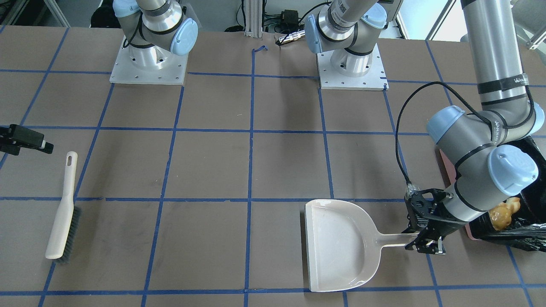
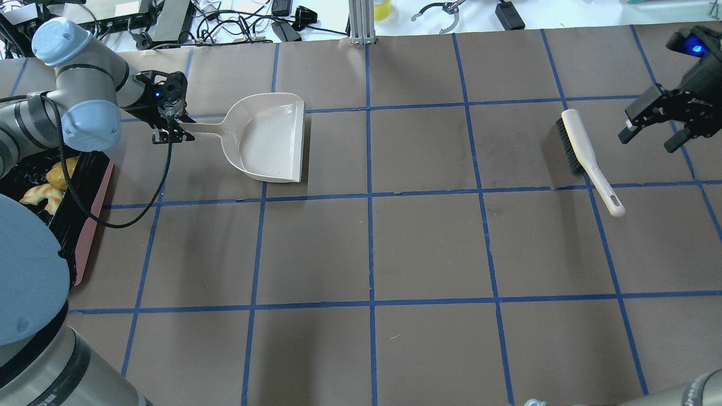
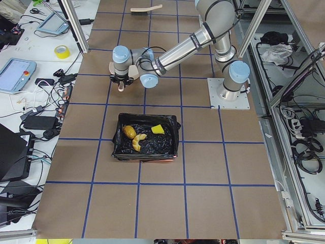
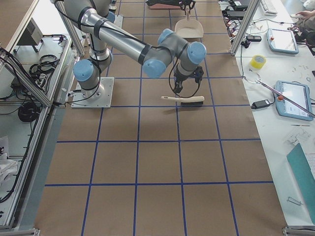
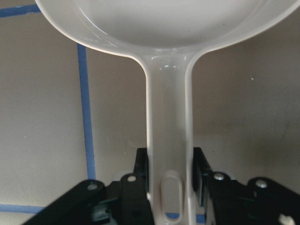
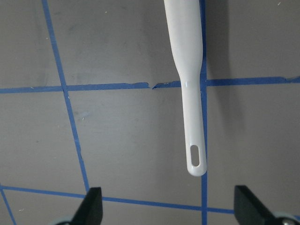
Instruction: Sweep and dump trash into bin
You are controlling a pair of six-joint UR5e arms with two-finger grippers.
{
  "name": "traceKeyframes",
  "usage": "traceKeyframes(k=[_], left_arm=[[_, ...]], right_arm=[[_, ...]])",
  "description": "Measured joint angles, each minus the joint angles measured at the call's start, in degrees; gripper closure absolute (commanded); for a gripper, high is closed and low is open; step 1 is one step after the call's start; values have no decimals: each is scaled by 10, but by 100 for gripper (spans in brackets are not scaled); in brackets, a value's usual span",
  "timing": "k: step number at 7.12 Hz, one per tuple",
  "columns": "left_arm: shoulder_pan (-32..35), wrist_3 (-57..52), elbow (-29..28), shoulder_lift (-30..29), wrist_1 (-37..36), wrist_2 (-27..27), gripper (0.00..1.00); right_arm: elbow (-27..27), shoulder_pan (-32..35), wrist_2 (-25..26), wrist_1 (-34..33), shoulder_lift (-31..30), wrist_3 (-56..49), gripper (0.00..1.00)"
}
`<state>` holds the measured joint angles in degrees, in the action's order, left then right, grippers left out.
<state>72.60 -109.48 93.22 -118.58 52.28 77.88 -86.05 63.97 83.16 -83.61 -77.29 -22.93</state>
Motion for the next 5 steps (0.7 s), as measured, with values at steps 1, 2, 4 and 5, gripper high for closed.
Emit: traceKeyframes(k=[1,2,4,5], left_arm=[[0,2,1,-1,0,0,100],[0,4,3,-1,0,2,17],[0,23,4,-2,1,4,0],[0,41,5,-1,0,4,0]], right_arm=[[17,50,12,17,-21,65,0],[24,102,30,23,-44,129,1],[28,185,61,37,-78,240,1],[27,223,63,37,-86,288,1]])
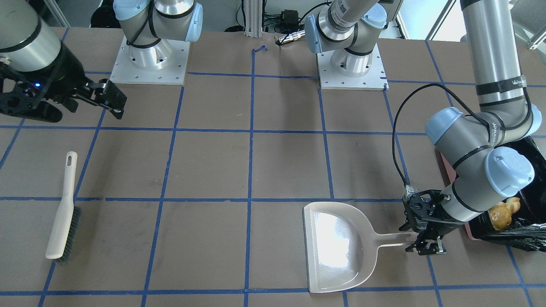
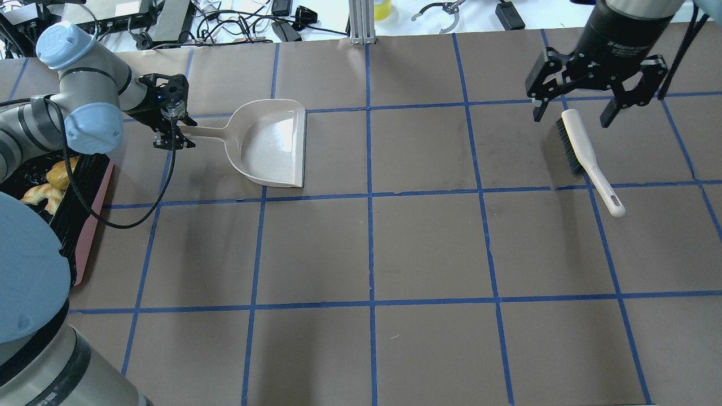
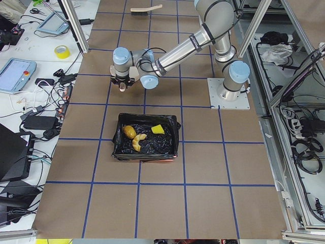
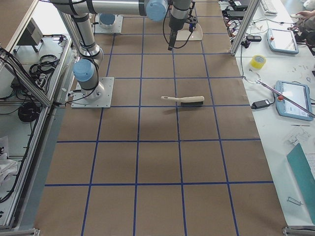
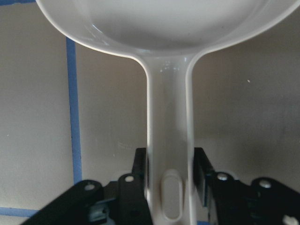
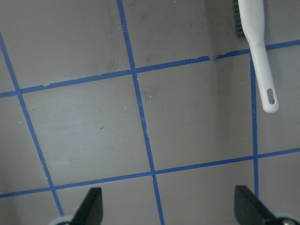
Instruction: Sweep and dump trash into bin
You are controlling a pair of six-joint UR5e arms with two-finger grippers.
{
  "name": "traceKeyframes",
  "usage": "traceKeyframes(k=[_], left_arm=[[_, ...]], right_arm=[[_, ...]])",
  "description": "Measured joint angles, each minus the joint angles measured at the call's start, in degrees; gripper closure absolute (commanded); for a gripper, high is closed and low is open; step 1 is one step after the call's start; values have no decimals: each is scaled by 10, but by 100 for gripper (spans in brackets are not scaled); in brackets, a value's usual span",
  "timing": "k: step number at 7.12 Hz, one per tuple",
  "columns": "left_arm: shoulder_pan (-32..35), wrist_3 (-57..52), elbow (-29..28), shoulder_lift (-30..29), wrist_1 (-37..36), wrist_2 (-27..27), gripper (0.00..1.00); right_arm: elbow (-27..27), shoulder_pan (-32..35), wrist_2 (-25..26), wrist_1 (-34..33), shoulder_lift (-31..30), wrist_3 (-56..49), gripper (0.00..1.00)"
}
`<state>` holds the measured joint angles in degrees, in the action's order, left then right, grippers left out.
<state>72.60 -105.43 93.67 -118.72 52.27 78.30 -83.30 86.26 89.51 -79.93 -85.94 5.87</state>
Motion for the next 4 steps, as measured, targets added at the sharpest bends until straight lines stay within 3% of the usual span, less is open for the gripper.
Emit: traceKeyframes(k=[1,2,4], left_arm=[[1,12,0,5,-1,0,0],[3,28,1,20,1,-1,0],[17,128,10,80,41,15,0]], right_arm=[[-2,24,1,-8,-2,21,8],[-5,35,1,-20,-1,18,1],[-12,39,0,-52,1,-29,0]])
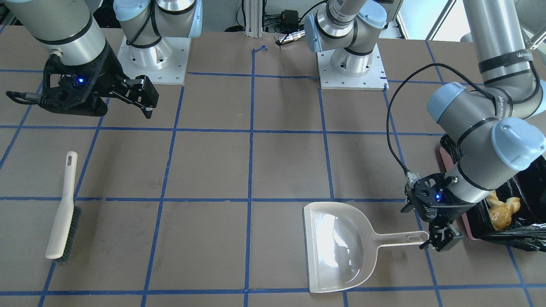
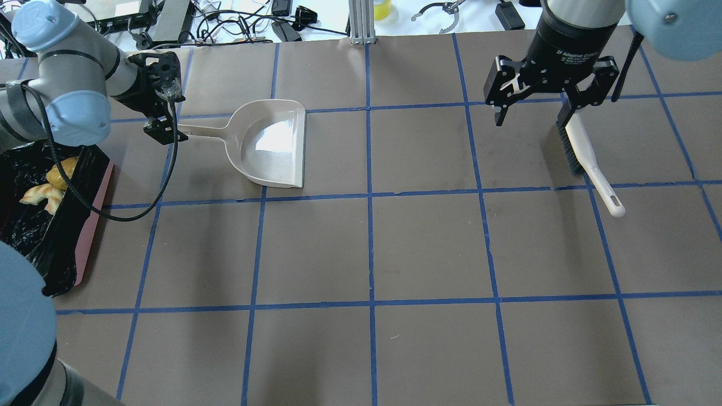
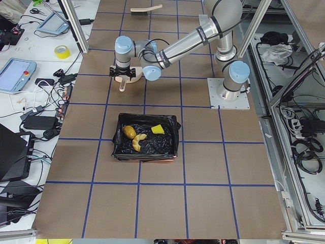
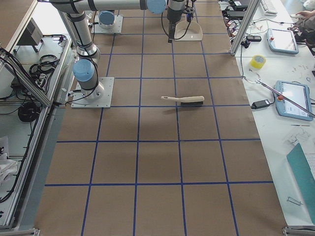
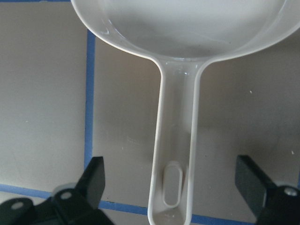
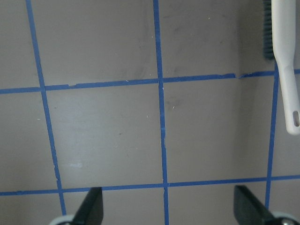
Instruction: Sweep and dump trash into bin
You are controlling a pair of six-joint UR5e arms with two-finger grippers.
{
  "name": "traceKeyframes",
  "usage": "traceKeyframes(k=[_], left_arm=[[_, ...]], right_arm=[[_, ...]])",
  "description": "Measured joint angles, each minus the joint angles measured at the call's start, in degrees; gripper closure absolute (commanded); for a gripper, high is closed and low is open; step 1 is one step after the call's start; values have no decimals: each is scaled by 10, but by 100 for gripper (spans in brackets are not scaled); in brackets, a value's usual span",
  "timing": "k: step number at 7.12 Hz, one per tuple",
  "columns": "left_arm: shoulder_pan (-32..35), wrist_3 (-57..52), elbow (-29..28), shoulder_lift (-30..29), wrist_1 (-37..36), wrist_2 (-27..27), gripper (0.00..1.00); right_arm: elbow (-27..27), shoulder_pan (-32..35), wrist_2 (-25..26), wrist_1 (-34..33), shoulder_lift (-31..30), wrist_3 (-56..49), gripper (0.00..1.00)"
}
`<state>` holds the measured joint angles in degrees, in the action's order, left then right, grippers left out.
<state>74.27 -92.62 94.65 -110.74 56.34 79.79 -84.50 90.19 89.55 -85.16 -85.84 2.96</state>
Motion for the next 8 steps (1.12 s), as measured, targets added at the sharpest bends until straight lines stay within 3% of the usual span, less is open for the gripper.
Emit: traceKeyframes(k=[2,5,8], left_arm=[[11,170,21,86,85,15,0],[17,385,29,207,236,48,0],[47,677,24,246,285,102,0]], right_arm=[[-10,-2,1,-45,0,-40,0],[-13,-6,1,-49,-4,-76,0],[-11,-6,0,-52,-6,-75,0]])
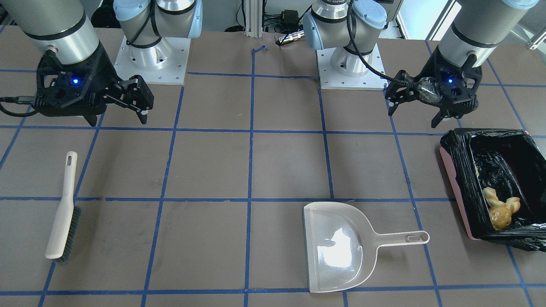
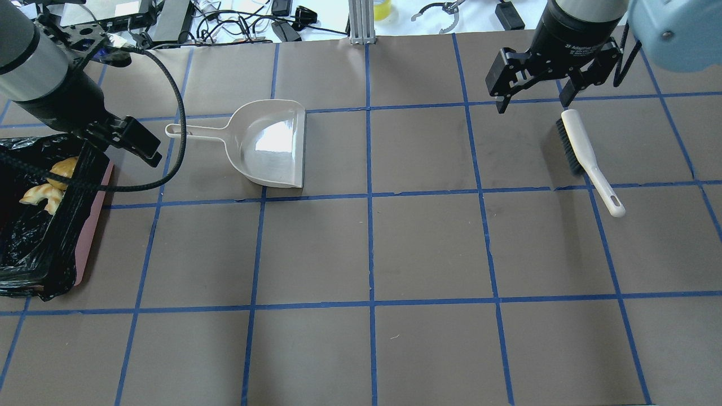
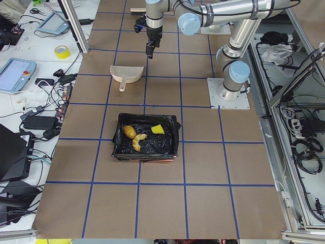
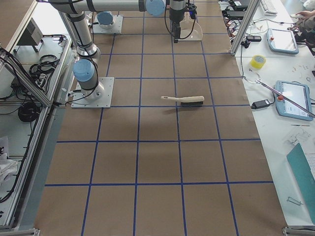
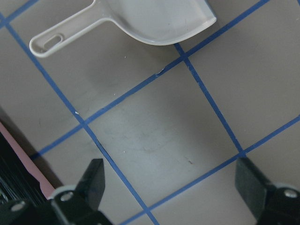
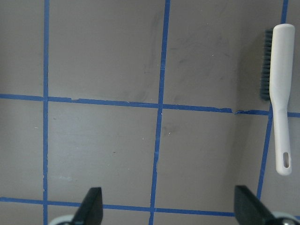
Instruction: Sweep and dump trash into bin
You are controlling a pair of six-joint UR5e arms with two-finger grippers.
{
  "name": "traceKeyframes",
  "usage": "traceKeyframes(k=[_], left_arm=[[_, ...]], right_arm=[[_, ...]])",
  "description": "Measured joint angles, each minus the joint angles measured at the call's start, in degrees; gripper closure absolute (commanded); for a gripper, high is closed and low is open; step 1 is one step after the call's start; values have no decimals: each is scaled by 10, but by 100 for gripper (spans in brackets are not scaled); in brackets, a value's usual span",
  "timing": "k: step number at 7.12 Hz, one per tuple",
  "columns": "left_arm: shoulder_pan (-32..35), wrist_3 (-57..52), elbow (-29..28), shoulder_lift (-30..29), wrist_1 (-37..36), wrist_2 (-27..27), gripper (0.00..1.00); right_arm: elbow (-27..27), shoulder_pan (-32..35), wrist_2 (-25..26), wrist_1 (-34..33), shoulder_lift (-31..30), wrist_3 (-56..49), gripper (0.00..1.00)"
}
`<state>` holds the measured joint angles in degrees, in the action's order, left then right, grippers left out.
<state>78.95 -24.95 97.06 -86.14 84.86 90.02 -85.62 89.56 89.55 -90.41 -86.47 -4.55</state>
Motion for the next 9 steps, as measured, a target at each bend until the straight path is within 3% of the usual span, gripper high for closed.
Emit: traceKeyframes(k=[2,3,9], left_arm=[[68,214,-23,-18,-32,10,0],[83,265,-41,-29,-41,9,0],[105,291,-54,-38,-39,15,0]], right_arm=[[-1,0,0,0,0,0,0],[-2,1,0,-2,0,-3,0],[-3,2,2,-10,4,-4,0]])
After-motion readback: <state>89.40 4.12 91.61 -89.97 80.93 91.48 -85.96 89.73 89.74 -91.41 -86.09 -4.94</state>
